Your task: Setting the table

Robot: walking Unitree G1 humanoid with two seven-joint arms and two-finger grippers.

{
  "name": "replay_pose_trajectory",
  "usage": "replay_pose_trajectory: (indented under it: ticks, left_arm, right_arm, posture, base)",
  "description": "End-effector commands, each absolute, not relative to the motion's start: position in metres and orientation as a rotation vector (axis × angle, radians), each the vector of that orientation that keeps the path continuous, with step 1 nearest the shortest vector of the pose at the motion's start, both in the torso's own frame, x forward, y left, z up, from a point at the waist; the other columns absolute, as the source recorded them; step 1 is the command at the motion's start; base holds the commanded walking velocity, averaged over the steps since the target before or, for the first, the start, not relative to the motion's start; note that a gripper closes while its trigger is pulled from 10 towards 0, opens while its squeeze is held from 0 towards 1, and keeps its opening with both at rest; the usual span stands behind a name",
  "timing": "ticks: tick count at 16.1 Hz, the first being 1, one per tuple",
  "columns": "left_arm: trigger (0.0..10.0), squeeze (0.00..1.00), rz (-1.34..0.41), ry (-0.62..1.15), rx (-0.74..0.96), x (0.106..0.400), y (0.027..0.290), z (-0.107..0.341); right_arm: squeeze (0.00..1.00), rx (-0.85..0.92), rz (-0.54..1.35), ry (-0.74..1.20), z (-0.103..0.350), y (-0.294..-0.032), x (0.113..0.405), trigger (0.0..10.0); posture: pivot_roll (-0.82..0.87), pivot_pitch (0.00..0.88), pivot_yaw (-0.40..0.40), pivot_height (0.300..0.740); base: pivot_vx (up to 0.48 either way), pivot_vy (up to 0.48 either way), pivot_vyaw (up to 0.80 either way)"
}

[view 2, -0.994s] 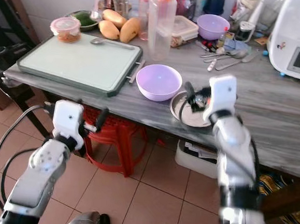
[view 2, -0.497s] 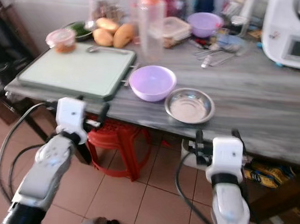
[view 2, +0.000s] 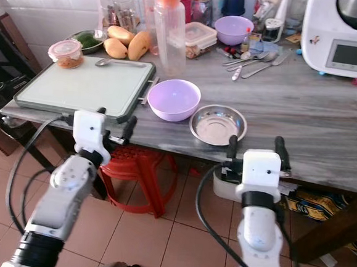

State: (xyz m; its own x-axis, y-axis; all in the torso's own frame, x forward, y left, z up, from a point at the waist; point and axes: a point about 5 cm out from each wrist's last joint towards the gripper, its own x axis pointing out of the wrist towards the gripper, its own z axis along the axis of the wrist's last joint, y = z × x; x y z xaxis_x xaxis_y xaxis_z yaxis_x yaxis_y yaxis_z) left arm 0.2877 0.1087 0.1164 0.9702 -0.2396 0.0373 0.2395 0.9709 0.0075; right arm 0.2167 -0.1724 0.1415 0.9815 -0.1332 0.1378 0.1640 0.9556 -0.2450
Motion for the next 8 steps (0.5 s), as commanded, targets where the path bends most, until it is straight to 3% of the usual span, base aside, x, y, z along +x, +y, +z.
replay_pose_trajectory:
  ticks: [1,3,8]
  left_arm:
    - [10.0,0.0,-0.249,-0.033,0.007,0.29,0.105,0.115]
    - [10.0,0.0,-0.268,-0.032,0.011,0.294,0.101,0.114]
    - [10.0,0.0,-0.28,-0.006,-0.004,0.286,0.098,0.106]
  right_arm:
    - [0.0,-0.254,-0.209,-0.135,0.148,-0.178,0.215,10.0]
    - [0.0,-0.241,-0.317,-0.149,0.152,-0.19,0.219,10.0]
    - [0.0,-0.303,-0.361,-0.097,0.142,-0.197,0.228,10.0]
  posture:
    - [-0.22,0.0,0.136,0.74]
    - [-0.21,0.0,0.128,0.74]
    - [-0.2,0.0,0.125,0.74]
  base:
    - [0.0,0.0,0.0]
    - [0.0,0.0,0.0]
    - [0.0,0.0,0.0]
